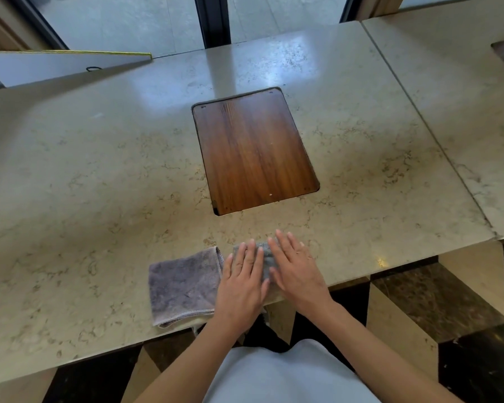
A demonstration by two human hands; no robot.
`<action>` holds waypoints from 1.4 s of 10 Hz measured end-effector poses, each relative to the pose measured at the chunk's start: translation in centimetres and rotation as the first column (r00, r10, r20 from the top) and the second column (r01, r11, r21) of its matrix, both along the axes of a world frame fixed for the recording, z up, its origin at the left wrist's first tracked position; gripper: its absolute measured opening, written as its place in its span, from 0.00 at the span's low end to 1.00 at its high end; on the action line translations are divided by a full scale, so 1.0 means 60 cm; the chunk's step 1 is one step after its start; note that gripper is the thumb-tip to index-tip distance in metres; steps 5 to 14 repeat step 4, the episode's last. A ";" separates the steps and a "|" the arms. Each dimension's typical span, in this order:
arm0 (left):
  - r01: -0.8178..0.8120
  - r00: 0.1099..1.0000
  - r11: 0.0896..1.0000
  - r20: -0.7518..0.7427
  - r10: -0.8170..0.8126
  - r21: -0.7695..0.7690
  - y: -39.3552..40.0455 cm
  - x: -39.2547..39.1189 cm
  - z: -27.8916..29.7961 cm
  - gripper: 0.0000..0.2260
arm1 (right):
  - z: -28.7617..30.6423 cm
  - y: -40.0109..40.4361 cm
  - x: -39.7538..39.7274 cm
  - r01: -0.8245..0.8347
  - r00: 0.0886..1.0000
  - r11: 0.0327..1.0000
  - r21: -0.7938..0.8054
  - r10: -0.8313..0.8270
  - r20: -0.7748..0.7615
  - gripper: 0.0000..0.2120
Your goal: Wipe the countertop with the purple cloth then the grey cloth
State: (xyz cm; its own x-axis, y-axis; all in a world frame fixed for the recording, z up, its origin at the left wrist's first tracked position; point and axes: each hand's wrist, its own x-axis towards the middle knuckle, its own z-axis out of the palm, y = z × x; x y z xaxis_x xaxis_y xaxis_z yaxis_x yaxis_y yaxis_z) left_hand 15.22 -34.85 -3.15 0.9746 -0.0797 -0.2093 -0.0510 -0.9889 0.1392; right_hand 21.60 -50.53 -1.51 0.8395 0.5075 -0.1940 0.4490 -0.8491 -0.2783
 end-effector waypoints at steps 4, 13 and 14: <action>0.051 0.999 0.999 0.003 -0.051 -0.001 0.027 -0.011 0.004 0.32 | -0.037 -0.019 0.019 0.058 0.996 0.991 -0.124 -0.066 -0.060 0.33; 0.051 0.999 0.999 0.003 -0.051 -0.001 0.027 -0.011 0.004 0.32 | -0.037 -0.019 0.019 0.058 0.996 0.991 -0.124 -0.066 -0.060 0.33; 0.051 0.999 0.999 0.003 -0.051 -0.001 0.027 -0.011 0.004 0.32 | -0.037 -0.019 0.019 0.058 0.996 0.991 -0.124 -0.066 -0.060 0.33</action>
